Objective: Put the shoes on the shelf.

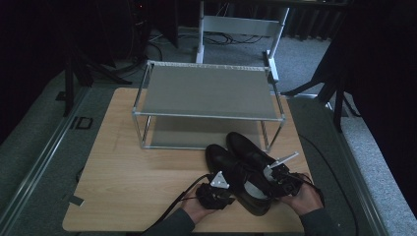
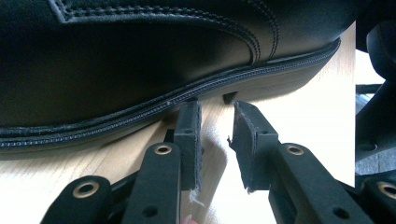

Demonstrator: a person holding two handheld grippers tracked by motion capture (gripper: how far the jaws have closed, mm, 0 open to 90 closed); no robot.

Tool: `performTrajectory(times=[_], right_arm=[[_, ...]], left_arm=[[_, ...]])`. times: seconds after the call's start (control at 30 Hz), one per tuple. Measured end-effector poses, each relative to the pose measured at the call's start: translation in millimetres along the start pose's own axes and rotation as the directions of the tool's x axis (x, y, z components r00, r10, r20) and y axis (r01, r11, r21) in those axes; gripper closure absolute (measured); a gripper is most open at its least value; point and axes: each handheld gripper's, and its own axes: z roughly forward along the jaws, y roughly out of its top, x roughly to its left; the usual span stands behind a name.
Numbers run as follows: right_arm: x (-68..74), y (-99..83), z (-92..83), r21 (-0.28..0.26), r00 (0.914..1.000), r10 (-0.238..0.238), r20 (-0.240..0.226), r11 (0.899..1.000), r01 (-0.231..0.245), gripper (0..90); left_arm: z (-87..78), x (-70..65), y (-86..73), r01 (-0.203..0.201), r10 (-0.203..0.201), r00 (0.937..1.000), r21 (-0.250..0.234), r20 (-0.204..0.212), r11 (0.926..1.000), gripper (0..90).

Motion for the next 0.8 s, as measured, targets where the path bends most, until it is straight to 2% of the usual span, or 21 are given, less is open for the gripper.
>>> performTrajectory(times=[0.1,0.17,0.2,0.27,0.37,0.5,0.7,0.8], right_arm=[[4.4,7.8,0.0,0.068,0.9991,-0.033,0.025,0.997,0.031,59.3],[5.2,11.4,1.4,0.122,0.9987,-0.048,0.018,0.992,0.045,58.4],[4.1,12.5,2.2,0.139,0.9993,-0.038,0.005,0.990,0.037,58.6],[3.4,12.4,2.4,0.141,0.9994,-0.033,0.001,0.989,0.033,60.0],[3.1,12.0,2.1,0.134,0.9997,-0.026,-0.003,0.991,0.026,67.3],[5.3,13.6,2.7,0.145,0.9985,-0.042,0.034,0.989,0.037,76.3],[0.4,8.1,1.3,0.081,0.9998,-0.019,0.009,0.997,0.018,78.0],[-0.6,6.5,1.2,0.065,0.9998,-0.022,0.003,0.998,0.022,77.9]], left_arm=[[0.8,-0.3,-0.2,0.000,0.000,1.0000,0.005,-0.004,1.0000,72.0],[1.4,-0.5,-0.6,-0.001,0.001,1.0000,0.009,-0.005,1.0000,72.0],[1.4,-0.4,-0.7,0.002,-0.002,1.0000,0.006,-0.004,1.0000,72.1],[0.9,-0.3,-0.6,0.005,-0.005,1.0000,0.002,-0.003,1.0000,72.3],[-0.4,0.2,0.3,0.012,-0.012,0.9999,-0.010,-0.005,0.9999,72.3],[-2.6,1.7,3.1,0.022,-0.022,0.9997,-0.029,-0.010,0.9994,72.3],[-3.8,2.2,4.5,0.019,-0.019,0.9998,-0.033,-0.007,0.9993,72.5],[-3.8,2.0,4.8,0.019,-0.019,0.9998,-0.031,-0.009,0.9994,72.5]])
